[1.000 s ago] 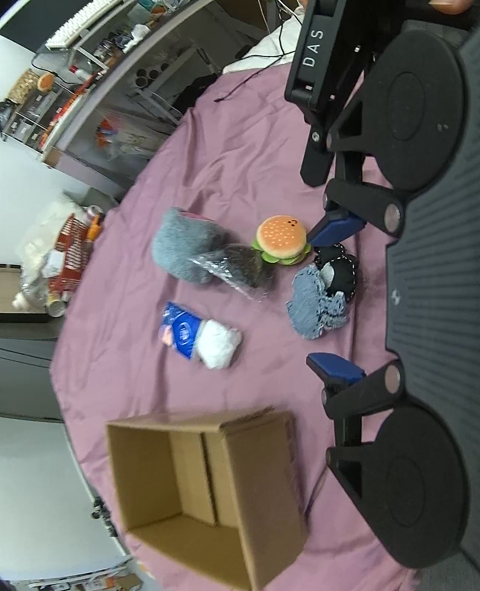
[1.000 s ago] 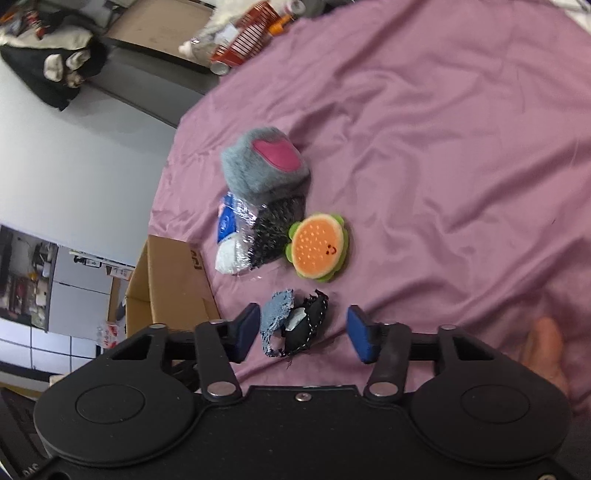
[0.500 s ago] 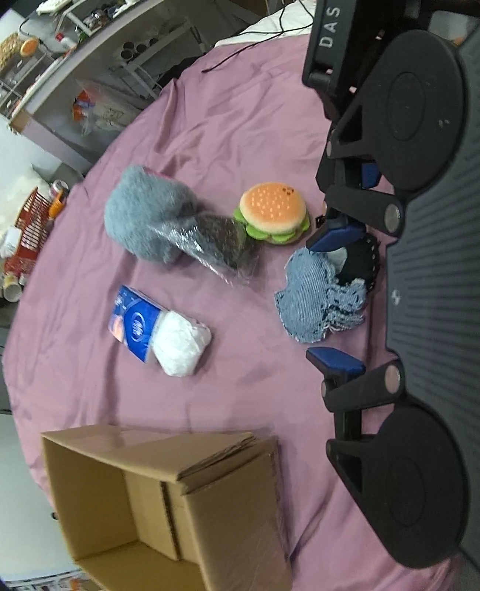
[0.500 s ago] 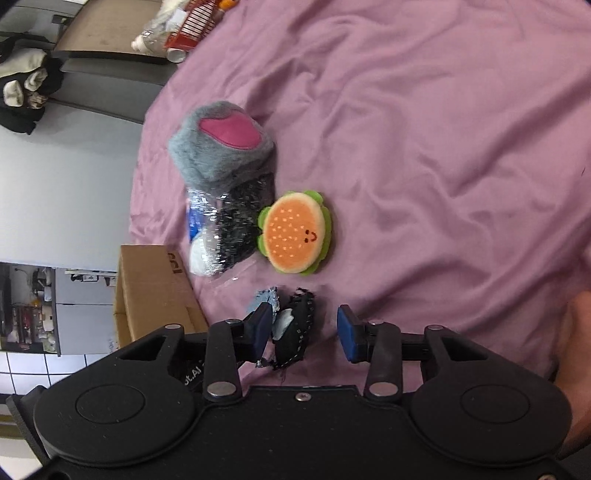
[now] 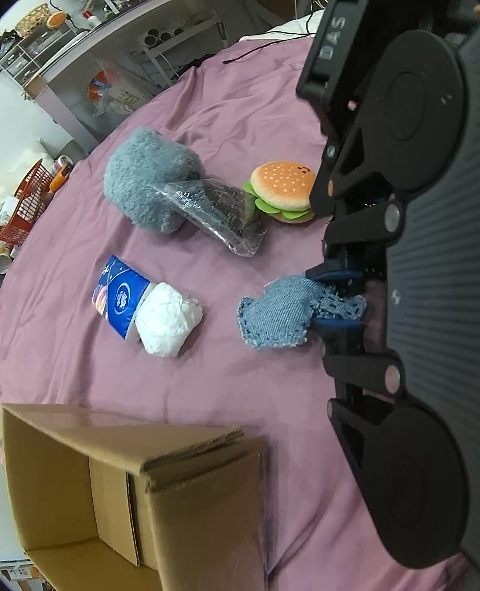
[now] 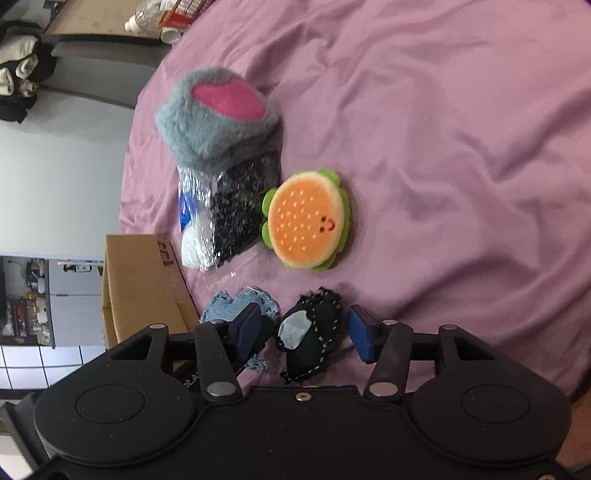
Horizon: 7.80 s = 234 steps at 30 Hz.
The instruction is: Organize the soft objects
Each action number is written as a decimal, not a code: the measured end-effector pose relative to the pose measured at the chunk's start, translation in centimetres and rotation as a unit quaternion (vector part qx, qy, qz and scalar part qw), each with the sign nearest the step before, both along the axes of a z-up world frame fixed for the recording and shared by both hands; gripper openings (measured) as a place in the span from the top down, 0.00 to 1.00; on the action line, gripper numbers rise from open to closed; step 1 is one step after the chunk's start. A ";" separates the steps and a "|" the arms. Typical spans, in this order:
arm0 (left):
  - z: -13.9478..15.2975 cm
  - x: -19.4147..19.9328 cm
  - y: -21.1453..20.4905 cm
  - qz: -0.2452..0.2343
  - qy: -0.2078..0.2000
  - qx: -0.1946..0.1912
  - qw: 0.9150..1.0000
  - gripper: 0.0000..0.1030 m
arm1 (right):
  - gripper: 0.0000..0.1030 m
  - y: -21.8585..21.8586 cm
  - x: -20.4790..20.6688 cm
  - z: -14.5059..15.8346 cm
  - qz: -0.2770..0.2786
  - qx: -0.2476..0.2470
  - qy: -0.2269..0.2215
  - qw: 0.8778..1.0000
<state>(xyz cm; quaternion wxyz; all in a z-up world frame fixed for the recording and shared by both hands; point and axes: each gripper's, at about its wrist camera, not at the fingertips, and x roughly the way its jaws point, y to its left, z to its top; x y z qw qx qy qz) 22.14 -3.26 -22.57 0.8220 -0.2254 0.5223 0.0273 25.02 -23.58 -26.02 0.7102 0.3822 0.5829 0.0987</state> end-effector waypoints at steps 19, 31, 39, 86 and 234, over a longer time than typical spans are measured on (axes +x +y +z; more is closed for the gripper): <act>3.7 -1.6 0.6 -0.009 -0.034 0.021 0.999 0.82 | 0.80 0.7 -1.6 2.4 0.026 -0.032 -0.077 0.996; 7.7 -3.8 2.4 -0.006 -0.066 0.042 0.997 0.82 | 0.80 1.8 -2.5 6.8 0.053 -0.060 -0.188 0.979; 10.7 -4.6 4.2 -0.002 -0.094 0.062 0.994 0.82 | 0.80 3.6 -2.9 9.3 0.066 -0.077 -0.239 0.966; 8.9 -3.1 18.2 0.084 -0.084 0.061 0.991 0.81 | 0.80 17.6 -1.0 13.8 0.164 -0.059 -0.335 0.926; 9.3 1.9 0.6 0.008 -0.103 0.035 0.994 0.77 | 0.76 0.5 2.6 6.0 -0.005 -0.017 -0.173 0.985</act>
